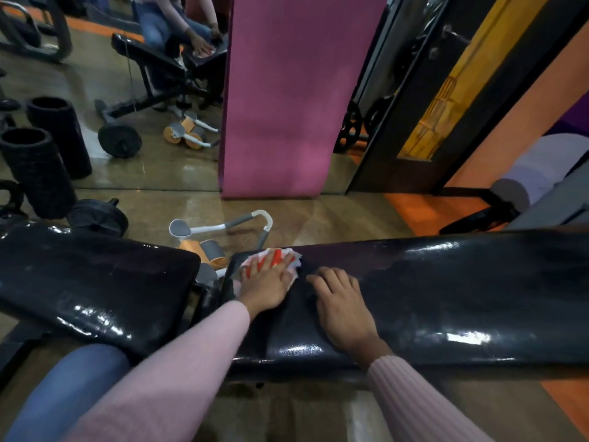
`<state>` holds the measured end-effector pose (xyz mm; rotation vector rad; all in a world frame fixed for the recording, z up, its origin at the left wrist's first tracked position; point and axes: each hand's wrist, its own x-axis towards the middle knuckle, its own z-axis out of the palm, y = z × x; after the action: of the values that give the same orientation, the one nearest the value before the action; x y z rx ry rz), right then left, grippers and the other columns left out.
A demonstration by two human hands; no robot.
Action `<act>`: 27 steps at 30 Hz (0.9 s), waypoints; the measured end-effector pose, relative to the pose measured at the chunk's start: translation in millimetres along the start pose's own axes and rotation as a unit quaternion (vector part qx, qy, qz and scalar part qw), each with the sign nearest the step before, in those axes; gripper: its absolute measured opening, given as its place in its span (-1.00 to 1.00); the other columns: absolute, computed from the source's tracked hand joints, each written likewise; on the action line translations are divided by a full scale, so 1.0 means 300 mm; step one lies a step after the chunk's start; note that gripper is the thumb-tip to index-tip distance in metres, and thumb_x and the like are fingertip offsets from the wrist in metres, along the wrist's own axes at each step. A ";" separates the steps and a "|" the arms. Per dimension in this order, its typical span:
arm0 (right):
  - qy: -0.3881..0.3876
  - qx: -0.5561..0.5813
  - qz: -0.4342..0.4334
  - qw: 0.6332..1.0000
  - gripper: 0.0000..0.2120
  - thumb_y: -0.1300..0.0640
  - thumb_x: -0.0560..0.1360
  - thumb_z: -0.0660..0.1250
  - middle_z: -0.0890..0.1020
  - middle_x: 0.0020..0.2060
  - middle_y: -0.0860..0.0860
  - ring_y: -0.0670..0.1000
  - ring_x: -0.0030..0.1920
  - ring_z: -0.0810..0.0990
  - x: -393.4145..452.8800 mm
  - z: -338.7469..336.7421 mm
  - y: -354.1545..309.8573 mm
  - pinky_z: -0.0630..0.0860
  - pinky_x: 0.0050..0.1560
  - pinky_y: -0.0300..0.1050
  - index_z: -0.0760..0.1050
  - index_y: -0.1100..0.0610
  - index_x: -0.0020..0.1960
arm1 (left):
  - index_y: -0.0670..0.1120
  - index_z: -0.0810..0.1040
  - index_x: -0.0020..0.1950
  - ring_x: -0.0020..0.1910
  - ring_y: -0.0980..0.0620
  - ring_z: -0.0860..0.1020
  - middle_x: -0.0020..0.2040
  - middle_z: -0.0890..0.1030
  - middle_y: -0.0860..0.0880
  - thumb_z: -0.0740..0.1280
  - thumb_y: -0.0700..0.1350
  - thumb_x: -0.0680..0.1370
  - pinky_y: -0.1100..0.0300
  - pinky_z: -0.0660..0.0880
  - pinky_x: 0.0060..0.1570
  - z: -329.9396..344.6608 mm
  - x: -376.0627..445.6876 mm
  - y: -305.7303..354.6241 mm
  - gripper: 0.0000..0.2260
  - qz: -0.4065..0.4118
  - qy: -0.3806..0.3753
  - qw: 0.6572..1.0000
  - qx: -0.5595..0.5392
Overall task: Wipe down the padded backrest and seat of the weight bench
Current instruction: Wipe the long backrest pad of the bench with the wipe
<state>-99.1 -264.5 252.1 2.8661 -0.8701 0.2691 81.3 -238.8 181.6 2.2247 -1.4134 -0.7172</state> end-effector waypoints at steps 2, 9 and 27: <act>-0.004 0.000 0.006 1.000 -0.63 0.13 0.50 0.09 0.47 0.21 0.02 0.10 0.20 0.43 -0.002 0.004 -0.003 0.41 0.17 0.06 0.38 0.05 0.29 | 0.35 -0.11 0.48 0.53 -0.16 -0.16 0.57 -0.13 0.06 -0.13 0.25 0.59 -0.16 -0.16 0.45 -0.014 0.034 -0.066 -0.55 -0.036 -0.013 0.999 -0.009; 0.000 0.006 -0.002 1.000 -0.65 0.09 0.51 0.09 0.47 0.19 0.02 0.09 0.20 0.42 0.002 0.010 0.004 0.41 0.16 0.07 0.38 0.04 0.27 | 0.36 -0.19 0.47 0.49 -0.16 -0.32 0.53 -0.31 0.11 -0.07 0.20 0.62 -0.16 -0.28 0.40 0.058 -0.253 0.036 -0.55 0.024 0.028 0.998 0.047; -0.022 0.004 -0.021 1.000 -0.64 0.08 0.54 0.07 0.47 0.24 0.00 0.07 0.21 0.42 0.007 0.017 0.007 0.36 0.16 0.02 0.38 0.04 0.30 | 0.42 -0.22 0.43 0.49 -0.22 -0.30 0.52 -0.32 0.14 -0.12 0.23 0.61 -0.29 -0.24 0.37 0.076 -0.250 0.055 -0.57 0.000 0.026 0.999 0.036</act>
<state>-97.7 -268.3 247.6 2.9049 -0.8164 0.2076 28.9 -178.4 188.8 2.2811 -1.4348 -0.6136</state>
